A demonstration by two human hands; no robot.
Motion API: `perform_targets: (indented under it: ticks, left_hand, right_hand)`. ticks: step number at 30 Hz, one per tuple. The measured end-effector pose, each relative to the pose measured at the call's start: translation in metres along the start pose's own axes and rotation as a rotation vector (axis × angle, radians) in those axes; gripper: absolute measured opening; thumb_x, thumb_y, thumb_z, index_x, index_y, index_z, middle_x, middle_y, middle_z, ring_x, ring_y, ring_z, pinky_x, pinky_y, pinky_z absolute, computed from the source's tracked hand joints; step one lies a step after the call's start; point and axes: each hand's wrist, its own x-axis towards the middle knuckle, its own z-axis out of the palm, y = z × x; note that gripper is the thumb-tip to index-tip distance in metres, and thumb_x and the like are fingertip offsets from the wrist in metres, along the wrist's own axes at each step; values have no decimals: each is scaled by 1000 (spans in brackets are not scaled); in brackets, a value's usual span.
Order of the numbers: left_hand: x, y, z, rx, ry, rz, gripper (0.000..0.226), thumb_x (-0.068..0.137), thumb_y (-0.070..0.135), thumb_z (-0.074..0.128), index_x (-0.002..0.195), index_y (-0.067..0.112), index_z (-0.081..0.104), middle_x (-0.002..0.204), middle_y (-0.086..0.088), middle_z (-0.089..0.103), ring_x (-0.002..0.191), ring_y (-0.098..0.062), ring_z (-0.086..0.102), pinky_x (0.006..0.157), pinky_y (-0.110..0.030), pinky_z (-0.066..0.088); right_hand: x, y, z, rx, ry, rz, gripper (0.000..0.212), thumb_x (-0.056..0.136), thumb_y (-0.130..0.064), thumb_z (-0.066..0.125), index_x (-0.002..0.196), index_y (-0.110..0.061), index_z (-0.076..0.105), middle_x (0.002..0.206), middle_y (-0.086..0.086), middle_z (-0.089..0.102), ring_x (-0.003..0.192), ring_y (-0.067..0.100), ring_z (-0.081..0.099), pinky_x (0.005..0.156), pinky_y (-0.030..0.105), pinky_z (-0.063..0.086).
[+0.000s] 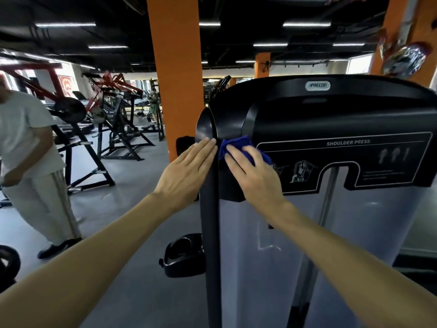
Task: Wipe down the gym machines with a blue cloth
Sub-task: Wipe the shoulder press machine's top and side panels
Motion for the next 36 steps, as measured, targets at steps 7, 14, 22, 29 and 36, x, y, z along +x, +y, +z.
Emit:
perform_targets:
  ticks: [7,14,22,29,36]
  left_hand:
    - [9,-2,7,-73,101,72,80,91,3,46,163,-4,10,172,-20,10,161,-32,7,131,-45,10]
    - [24,-14,12,-167,165,138,74,91,3,33,162,-4,15,172,-20,12,160,-31,9,131,-43,9]
    - [1,-6,27,-192,175,295,70,96,9,28,162,-6,11,172,-22,6,160,-35,4,131,-46,4]
    - [-16,7,27,-239,203,323,66,98,14,18,160,-7,19,170,-22,16,159,-35,11,130,-47,7]
    - [-23,5,28,-259,201,419,67,96,17,18,158,-6,26,167,-22,28,158,-36,18,129,-48,9]
  right_hand:
    - [-67,-22,12,38,-134,-131,47,99,7,43,137,-10,63,144,4,60,119,34,53,80,36,61]
    - [-8,-19,8,11,96,221,37,102,3,58,137,-7,64,147,9,58,123,39,60,98,39,56]
    - [-116,-104,-10,65,-398,283,84,56,3,75,138,-10,61,145,5,55,121,29,54,57,28,59]
    - [-123,-107,-20,295,-499,536,68,85,-1,70,142,-19,39,139,-2,47,124,20,52,75,32,58]
    - [-102,-108,-32,119,-301,711,42,73,-28,93,97,-17,60,84,-6,61,73,14,59,48,23,44]
